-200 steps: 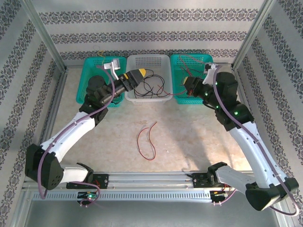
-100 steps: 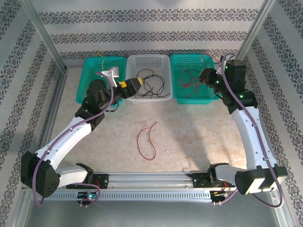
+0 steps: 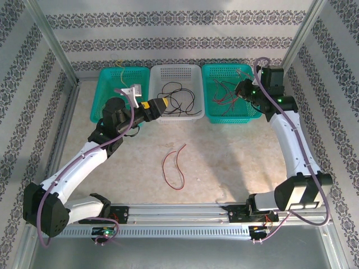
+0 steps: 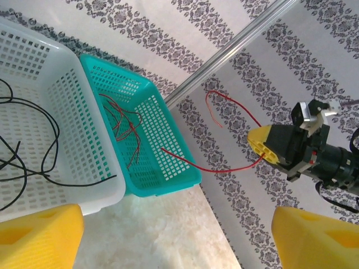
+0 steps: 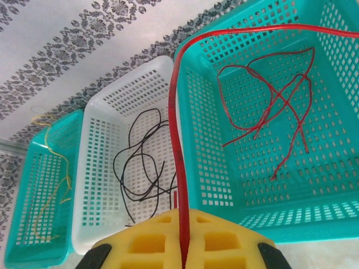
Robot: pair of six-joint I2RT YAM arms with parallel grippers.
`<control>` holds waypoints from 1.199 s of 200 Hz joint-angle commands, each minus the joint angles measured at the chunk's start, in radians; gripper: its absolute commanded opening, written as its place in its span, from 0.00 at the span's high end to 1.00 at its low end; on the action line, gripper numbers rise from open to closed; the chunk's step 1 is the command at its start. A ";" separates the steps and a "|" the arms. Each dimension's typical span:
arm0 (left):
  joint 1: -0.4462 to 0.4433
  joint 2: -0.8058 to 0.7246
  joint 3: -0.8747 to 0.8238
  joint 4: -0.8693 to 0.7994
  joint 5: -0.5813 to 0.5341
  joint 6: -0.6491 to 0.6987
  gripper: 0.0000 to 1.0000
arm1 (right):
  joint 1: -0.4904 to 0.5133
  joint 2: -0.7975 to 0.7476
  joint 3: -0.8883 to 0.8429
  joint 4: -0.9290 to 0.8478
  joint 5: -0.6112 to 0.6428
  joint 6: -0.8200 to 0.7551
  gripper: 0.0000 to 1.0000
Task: Untangle the cables
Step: Place the cable in the container, then pick up the cable from the center of the table.
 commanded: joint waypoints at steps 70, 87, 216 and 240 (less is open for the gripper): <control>0.016 -0.032 -0.003 -0.018 0.064 0.017 0.19 | -0.013 0.226 0.260 -0.188 0.011 -0.100 0.67; 0.015 -0.033 0.004 -0.038 0.067 0.032 0.18 | -0.005 0.192 0.230 -0.170 0.011 -0.093 0.62; 0.016 -0.040 -0.031 -0.133 0.009 0.064 0.26 | 0.616 -0.109 -0.439 0.072 0.173 0.063 0.59; 0.017 -0.051 -0.045 -0.163 -0.061 0.066 0.28 | 0.737 -0.022 -0.474 0.099 0.183 0.130 0.59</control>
